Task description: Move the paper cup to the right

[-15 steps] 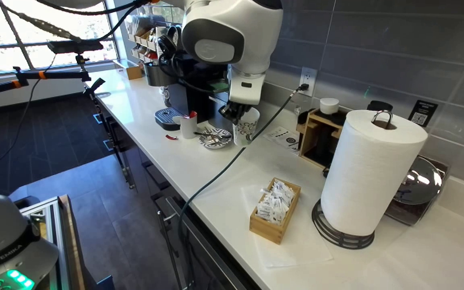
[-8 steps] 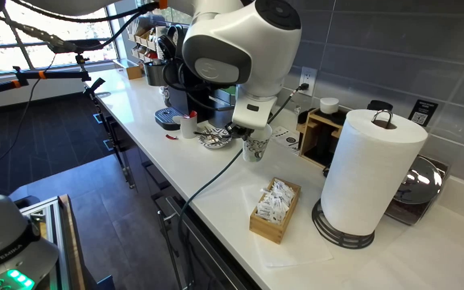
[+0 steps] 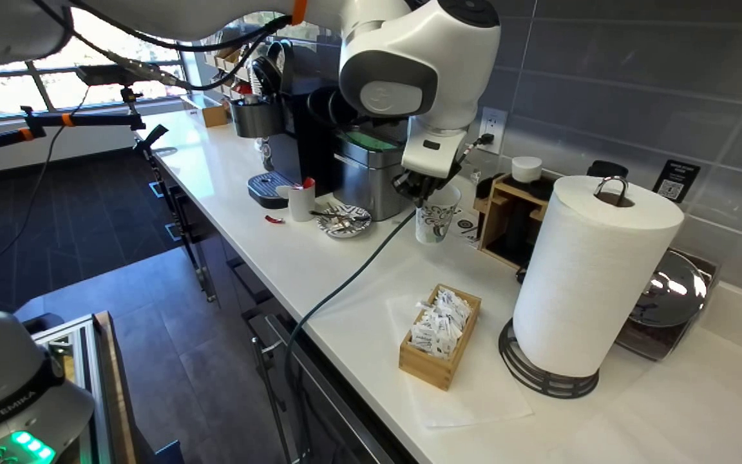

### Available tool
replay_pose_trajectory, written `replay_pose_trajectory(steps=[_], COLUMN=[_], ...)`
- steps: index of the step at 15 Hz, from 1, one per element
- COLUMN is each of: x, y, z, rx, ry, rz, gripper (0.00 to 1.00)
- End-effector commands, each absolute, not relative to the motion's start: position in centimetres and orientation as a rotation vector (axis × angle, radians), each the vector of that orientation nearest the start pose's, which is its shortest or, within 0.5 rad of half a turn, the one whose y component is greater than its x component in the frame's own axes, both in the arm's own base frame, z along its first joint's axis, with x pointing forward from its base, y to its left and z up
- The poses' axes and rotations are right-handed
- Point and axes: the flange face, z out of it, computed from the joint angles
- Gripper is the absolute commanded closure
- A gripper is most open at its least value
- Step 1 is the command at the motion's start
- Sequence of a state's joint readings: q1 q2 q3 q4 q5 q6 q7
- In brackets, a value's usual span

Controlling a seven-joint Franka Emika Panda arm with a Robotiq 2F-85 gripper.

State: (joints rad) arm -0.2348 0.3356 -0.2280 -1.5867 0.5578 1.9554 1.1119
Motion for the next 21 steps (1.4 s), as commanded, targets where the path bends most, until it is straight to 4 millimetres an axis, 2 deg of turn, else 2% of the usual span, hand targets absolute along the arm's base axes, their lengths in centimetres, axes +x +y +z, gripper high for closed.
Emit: replay_pose_trajectory(steps=[1, 6, 9, 17, 18, 19, 21], x=[66.0, 70.0, 72.0, 73.5, 73.6, 73.6, 73.3], y=[-24.7, -23.3, -23.1, -24.8, -24.9, -24.8, -25.1], z=[44.7, 41.1, 39.3, 35.1, 35.0, 35.2, 35.6], rx=[-1.726, -1.771, -1.720, -1.559, -1.554, -1.551, -1.554], ry=[2.191, 2.252, 2.294, 2.405, 2.405, 2.399, 2.392], rz=[0.120, 0.152, 0.121, 0.155, 0.163, 0.159, 0.164], gripper=[0.99, 0.99, 0.99, 0.99, 0.70, 0.68, 0.54])
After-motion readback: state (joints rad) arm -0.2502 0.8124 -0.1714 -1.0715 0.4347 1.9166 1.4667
